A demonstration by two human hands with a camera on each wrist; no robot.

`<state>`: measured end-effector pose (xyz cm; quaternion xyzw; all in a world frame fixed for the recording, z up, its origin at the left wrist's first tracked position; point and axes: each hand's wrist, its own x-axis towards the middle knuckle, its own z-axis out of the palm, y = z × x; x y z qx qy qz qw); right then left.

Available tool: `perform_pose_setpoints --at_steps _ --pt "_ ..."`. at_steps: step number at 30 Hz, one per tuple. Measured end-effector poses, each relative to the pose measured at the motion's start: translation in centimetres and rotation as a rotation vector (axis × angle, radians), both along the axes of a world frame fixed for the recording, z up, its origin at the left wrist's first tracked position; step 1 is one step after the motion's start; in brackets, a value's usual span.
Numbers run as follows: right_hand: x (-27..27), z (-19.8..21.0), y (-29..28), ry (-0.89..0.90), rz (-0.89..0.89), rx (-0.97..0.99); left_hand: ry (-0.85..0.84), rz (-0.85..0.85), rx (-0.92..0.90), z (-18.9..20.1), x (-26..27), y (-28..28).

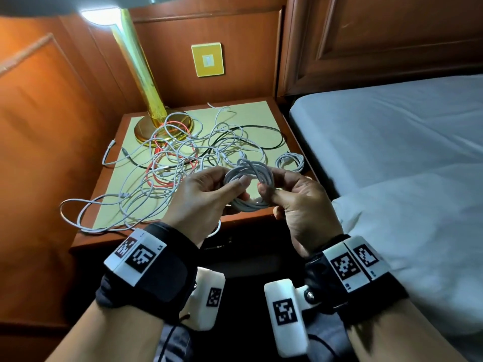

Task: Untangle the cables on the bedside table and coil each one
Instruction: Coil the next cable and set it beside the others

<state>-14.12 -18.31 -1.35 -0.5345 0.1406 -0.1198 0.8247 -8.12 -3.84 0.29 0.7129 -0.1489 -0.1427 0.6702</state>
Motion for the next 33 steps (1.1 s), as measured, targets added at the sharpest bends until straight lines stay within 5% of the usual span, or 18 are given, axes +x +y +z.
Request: perform_pose_setpoints --at_steps 10,16,20,24,33 --pt "0.0 0.9 1.5 0.071 0.111 0.023 -0.112 0.088 0.047 -1.3 0.9 0.8" --pt "-0.2 1.4 1.6 0.036 0.120 0.164 0.175 0.034 -0.239 -1.0 0.7 0.9" --pt "0.0 1.7 1.5 0.055 0.119 0.254 0.129 0.080 -0.287 -0.9 0.4 0.6" --pt "0.6 1.2 1.7 0.115 0.065 0.168 -0.025 0.109 -0.249 -0.6 0.4 0.4" --pt "1.0 -0.1 1.5 0.090 -0.010 0.043 0.068 0.126 -0.194 -1.4 0.9 1.0"
